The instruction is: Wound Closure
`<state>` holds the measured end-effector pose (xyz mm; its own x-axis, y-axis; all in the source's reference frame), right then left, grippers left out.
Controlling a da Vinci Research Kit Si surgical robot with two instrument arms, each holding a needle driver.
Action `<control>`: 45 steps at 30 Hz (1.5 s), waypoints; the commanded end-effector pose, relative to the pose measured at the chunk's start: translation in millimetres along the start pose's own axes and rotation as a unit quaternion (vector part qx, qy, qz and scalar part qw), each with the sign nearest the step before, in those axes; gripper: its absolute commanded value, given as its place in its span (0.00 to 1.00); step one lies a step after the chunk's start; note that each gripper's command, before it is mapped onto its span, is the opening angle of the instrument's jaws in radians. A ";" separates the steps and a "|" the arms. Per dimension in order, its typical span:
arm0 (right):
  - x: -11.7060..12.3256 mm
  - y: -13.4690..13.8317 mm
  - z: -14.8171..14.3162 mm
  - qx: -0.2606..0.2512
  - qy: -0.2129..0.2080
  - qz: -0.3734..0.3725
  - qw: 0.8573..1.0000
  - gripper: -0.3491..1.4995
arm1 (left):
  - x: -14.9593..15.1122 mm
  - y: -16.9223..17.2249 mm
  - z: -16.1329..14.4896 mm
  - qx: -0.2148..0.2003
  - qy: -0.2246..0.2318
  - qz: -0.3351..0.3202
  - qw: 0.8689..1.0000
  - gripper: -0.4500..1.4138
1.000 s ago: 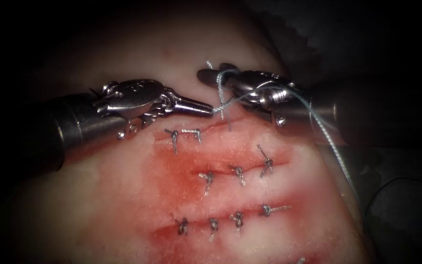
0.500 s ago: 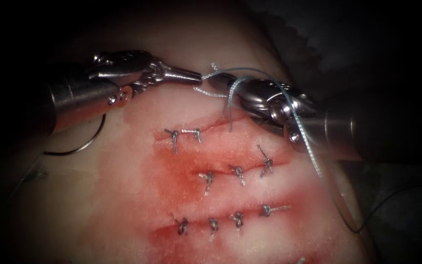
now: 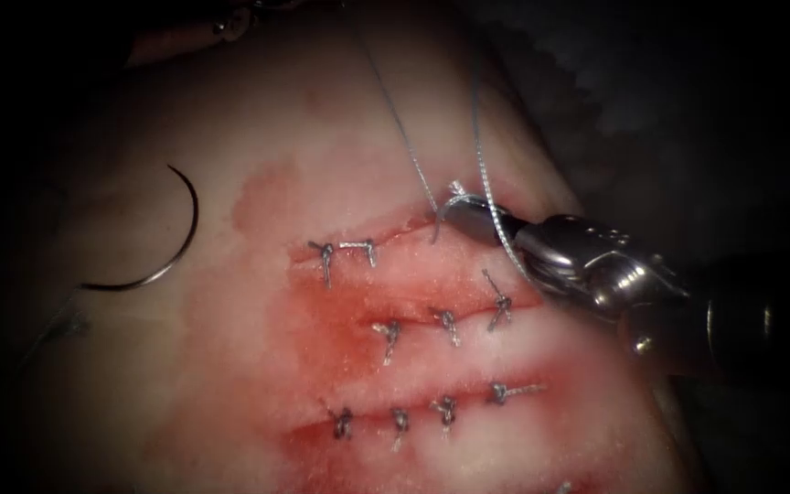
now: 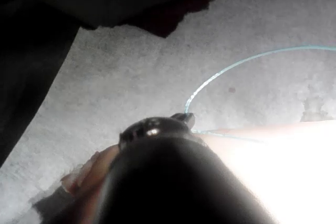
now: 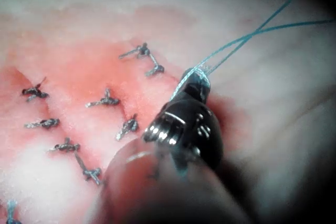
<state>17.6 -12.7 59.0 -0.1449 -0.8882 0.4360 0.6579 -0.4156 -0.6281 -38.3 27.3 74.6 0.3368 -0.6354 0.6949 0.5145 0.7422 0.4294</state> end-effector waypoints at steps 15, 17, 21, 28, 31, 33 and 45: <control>2.7 2.2 1.7 -0.043 0.026 -0.059 0.997 0.00 | -2.1 4.5 5.6 -0.054 0.027 0.106 0.993 0.00; 2.9 2.5 1.6 -0.050 0.031 -0.071 0.996 0.00 | -2.9 5.2 5.7 -0.066 0.027 0.102 0.992 0.00; 3.2 3.3 1.5 -0.065 0.036 -0.085 0.994 0.00 | -5.2 6.7 6.3 -0.128 0.026 0.117 0.985 0.00; 3.4 3.5 1.2 -0.072 0.038 -0.104 0.991 0.00 | -7.8 6.8 7.9 -0.157 0.048 0.234 0.958 0.00; 3.4 3.5 1.1 -0.074 0.039 -0.108 0.991 0.00 | -8.7 6.9 8.5 -0.169 0.065 0.295 0.938 0.00; 3.4 3.5 1.1 -0.080 0.040 -0.114 0.989 0.00 | -8.9 6.8 9.2 -0.177 0.087 0.367 0.909 0.00; 4.1 4.0 0.8 -0.111 0.050 -0.133 0.984 0.00 | -5.8 6.0 10.9 -0.291 0.281 0.531 0.745 0.00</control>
<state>19.4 -18.1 58.4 -0.3718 -0.7544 0.5410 0.4133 -0.6564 -0.6312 -45.4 36.2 79.7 0.9904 0.1336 0.0347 -0.0835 0.7798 -0.6204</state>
